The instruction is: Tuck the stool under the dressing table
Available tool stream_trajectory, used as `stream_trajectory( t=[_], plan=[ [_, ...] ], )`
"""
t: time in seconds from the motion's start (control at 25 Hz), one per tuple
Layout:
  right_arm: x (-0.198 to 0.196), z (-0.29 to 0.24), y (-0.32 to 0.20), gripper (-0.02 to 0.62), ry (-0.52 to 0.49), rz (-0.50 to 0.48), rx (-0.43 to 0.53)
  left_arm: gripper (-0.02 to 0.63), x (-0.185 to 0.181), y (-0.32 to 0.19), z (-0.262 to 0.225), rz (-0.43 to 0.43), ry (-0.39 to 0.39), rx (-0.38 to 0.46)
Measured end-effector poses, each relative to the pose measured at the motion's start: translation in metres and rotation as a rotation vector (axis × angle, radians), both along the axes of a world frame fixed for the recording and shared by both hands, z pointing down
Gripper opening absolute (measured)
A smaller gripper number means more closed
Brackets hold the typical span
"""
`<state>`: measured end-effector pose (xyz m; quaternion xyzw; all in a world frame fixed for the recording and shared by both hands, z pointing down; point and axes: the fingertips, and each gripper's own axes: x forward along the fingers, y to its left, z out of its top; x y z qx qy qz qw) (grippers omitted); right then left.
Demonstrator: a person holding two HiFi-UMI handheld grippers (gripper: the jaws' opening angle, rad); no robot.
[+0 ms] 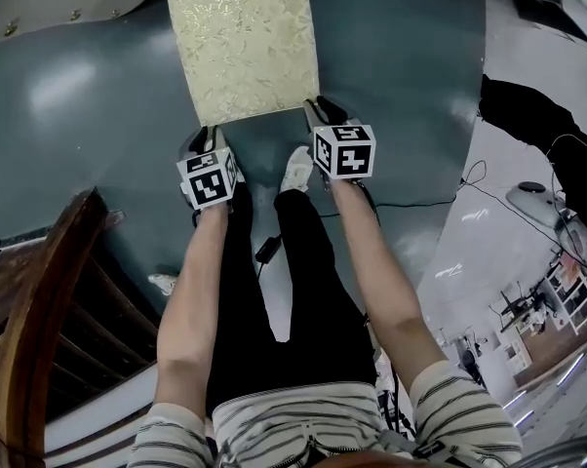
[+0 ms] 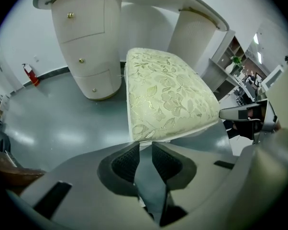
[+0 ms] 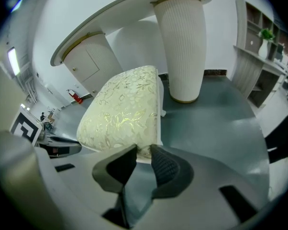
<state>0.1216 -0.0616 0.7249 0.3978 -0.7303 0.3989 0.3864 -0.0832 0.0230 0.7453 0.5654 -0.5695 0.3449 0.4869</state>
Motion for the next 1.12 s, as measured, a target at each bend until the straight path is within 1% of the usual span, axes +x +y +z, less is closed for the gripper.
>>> stream_trajectory(
  t=[0.76,1.0,1.12],
  plan=[
    [-0.002,-0.002,0.001,0.103,0.007,-0.012,0.034,0.077,-0.001,-0.005,-0.006,0.006,0.008,0.065],
    [0.022,0.011,0.011,0.103,0.016,-0.018,0.041,0.067,0.023,0.006,0.008,0.024,0.006,0.074],
    [0.002,0.001,0.001,0.103,0.016,-0.020,0.045,0.066,0.003,-0.004,-0.002,0.022,0.005,0.081]
  ],
)
